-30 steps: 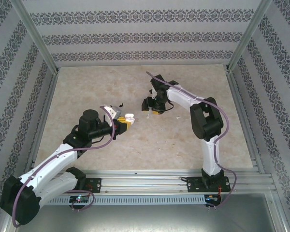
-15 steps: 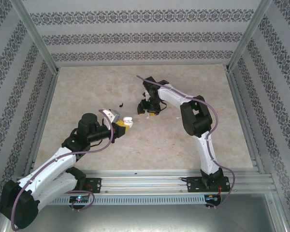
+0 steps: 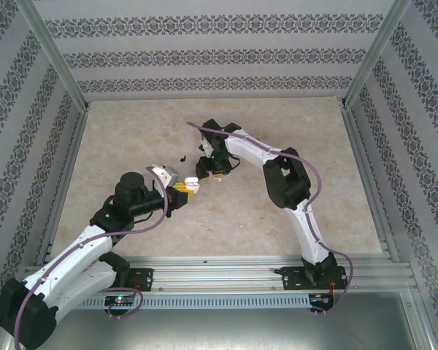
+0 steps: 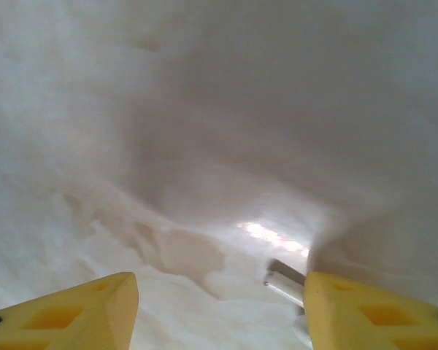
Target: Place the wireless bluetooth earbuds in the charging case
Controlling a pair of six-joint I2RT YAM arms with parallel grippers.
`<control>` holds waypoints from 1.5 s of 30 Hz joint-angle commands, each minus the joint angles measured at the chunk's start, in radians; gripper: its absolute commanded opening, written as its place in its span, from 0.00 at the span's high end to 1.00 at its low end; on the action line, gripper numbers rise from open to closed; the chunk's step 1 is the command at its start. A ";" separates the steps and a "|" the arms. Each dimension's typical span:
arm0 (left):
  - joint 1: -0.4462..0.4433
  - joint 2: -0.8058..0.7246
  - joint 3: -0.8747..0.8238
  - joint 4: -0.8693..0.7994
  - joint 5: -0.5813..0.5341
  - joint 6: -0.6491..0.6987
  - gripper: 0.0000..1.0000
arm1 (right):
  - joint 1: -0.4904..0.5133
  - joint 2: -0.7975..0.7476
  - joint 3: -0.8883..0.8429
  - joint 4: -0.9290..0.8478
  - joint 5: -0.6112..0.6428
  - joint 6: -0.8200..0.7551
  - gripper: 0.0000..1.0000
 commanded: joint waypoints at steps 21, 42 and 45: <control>0.001 -0.030 -0.024 -0.028 -0.014 -0.004 1.00 | 0.040 0.064 0.157 -0.088 0.144 0.067 0.38; 0.001 -0.048 -0.038 -0.050 -0.017 -0.002 1.00 | 0.075 0.110 0.146 -0.122 0.195 0.041 0.42; 0.001 -0.046 -0.038 -0.050 -0.014 -0.003 1.00 | 0.087 0.074 0.091 -0.100 0.202 0.049 0.43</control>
